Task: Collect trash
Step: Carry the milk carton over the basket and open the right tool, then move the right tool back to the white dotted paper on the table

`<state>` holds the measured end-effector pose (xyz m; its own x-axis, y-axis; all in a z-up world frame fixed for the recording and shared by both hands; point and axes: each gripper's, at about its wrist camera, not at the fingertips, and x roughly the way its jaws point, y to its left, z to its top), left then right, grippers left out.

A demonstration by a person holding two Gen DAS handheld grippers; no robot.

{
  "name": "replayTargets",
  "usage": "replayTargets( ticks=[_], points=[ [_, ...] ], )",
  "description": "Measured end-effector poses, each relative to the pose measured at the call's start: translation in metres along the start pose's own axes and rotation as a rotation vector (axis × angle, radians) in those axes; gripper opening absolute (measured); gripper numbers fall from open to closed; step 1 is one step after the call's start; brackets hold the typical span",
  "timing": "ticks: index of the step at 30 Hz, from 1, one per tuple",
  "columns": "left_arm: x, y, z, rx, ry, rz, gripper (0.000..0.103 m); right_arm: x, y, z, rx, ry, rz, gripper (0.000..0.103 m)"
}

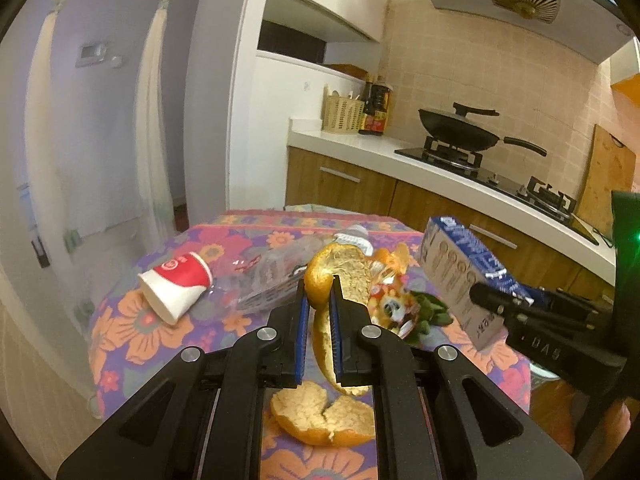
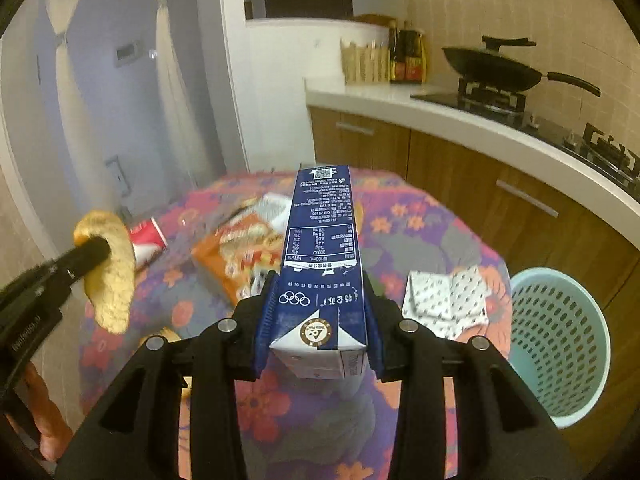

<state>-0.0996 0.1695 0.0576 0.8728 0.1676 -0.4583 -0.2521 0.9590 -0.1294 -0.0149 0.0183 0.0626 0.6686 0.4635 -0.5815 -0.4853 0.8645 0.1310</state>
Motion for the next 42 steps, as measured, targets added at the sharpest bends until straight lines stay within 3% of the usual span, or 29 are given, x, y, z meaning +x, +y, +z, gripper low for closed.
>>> replayTargets(
  ticks=[6, 11, 14, 18, 22, 26, 32, 35, 38, 42],
  points=[
    [-0.001, -0.027, 0.017, 0.041, -0.034, -0.044, 0.008, -0.025, -0.036, 0.003, 0.077, -0.09, -0.008, 0.035],
    [0.016, -0.082, 0.025, 0.103, -0.031, -0.141, 0.008, -0.046, -0.088, -0.002, 0.129, -0.139, -0.125, 0.035],
    [0.035, -0.123, 0.024, 0.148, 0.0, -0.203, 0.008, -0.054, -0.139, -0.016, 0.222, -0.131, -0.192, 0.035],
    [0.063, -0.177, 0.016, 0.211, 0.047, -0.269, 0.008, -0.05, -0.207, -0.045, 0.359, -0.072, -0.284, 0.035],
    [0.096, -0.229, 0.0, 0.271, 0.114, -0.325, 0.008, -0.025, -0.272, -0.082, 0.511, 0.055, -0.326, 0.035],
    [0.129, -0.273, -0.015, 0.32, 0.202, -0.368, 0.008, -0.002, -0.308, -0.116, 0.612, 0.149, -0.303, 0.035],
    [0.169, -0.32, -0.036, 0.377, 0.309, -0.4, 0.009, 0.018, -0.324, -0.132, 0.65, 0.224, -0.286, 0.037],
    [0.19, -0.332, -0.046, 0.374, 0.373, -0.405, 0.009, 0.018, -0.329, -0.139, 0.644, 0.227, -0.283, 0.037],
    [0.21, -0.343, -0.061, 0.382, 0.458, -0.413, 0.009, 0.017, -0.332, -0.139, 0.649, 0.222, -0.288, 0.048],
    [0.228, -0.355, -0.081, 0.411, 0.557, -0.424, 0.01, 0.01, -0.341, -0.142, 0.667, 0.212, -0.296, 0.048]
  ],
)
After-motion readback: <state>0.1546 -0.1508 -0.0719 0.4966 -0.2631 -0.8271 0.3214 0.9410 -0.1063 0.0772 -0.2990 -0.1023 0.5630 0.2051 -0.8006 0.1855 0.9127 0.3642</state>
